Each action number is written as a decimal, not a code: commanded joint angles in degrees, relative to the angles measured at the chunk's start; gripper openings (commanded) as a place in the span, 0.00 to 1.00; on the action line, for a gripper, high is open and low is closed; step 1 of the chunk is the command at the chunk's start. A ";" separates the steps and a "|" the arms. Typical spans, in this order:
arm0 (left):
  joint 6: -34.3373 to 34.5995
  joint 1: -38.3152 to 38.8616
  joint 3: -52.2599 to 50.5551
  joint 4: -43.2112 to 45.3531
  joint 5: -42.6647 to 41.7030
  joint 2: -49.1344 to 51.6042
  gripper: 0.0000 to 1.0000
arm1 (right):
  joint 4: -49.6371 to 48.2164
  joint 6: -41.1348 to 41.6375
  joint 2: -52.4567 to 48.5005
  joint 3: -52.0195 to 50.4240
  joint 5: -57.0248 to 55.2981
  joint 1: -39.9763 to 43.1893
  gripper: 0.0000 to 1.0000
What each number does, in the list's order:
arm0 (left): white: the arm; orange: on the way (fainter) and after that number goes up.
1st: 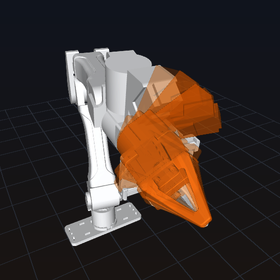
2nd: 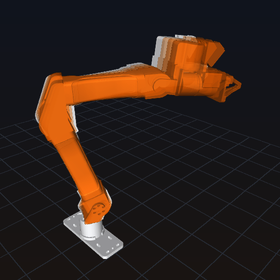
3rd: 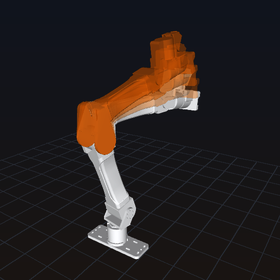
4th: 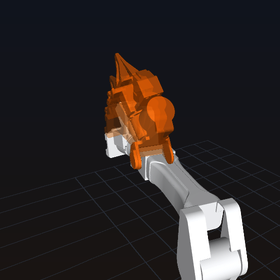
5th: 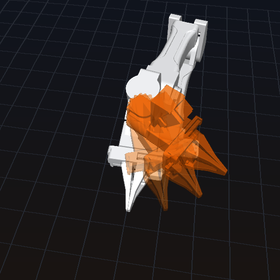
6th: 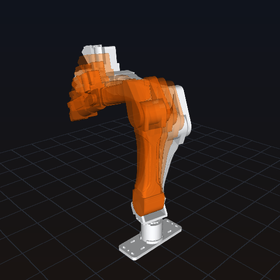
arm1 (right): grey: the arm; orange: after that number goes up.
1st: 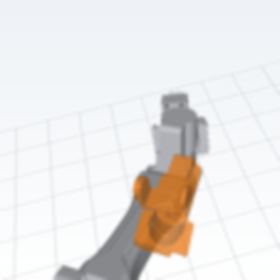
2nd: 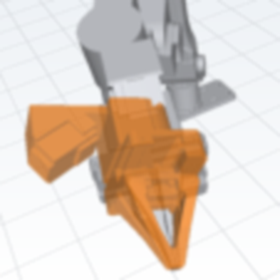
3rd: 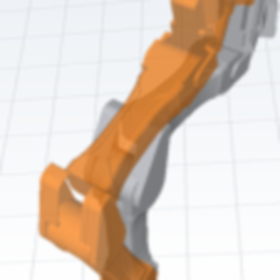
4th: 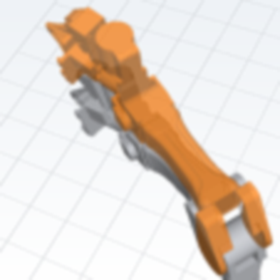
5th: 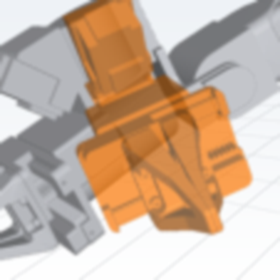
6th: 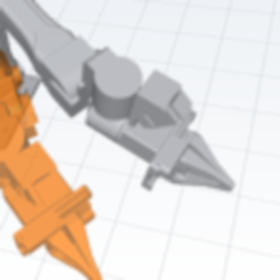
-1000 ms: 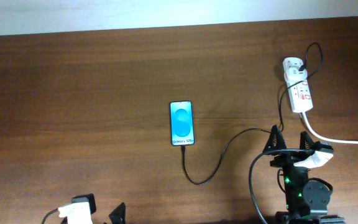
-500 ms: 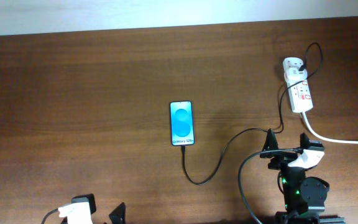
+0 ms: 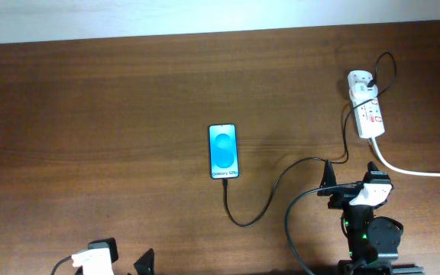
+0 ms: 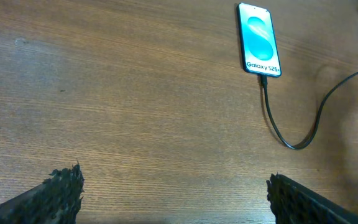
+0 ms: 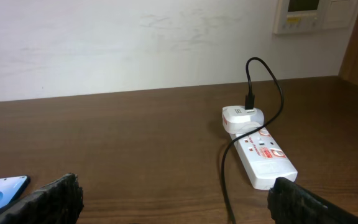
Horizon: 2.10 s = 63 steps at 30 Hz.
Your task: Plug charger to phone and switch on socket
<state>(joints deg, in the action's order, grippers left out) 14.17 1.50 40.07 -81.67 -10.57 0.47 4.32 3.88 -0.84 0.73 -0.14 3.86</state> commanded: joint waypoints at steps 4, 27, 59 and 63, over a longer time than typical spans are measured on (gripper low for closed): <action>-0.07 0.22 0.15 0.04 -0.59 -0.11 0.99 | 0.28 -0.46 0.66 -0.42 -0.11 -0.52 0.99; -15.32 -1.07 -39.60 79.08 13.38 -0.20 0.99 | 0.28 -0.46 0.66 -0.42 -0.11 -0.52 0.99; -18.36 -1.07 -39.56 76.94 11.87 -0.17 0.99 | 0.28 -0.46 0.63 -0.42 -0.11 -0.52 0.99; -18.36 -1.07 -39.56 76.94 11.87 -0.17 0.99 | 0.28 -0.46 0.66 -0.42 -0.11 -0.52 0.99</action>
<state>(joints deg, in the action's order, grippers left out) -3.68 0.75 0.73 -4.49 1.93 0.62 4.32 3.86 -0.64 0.71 -0.14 3.84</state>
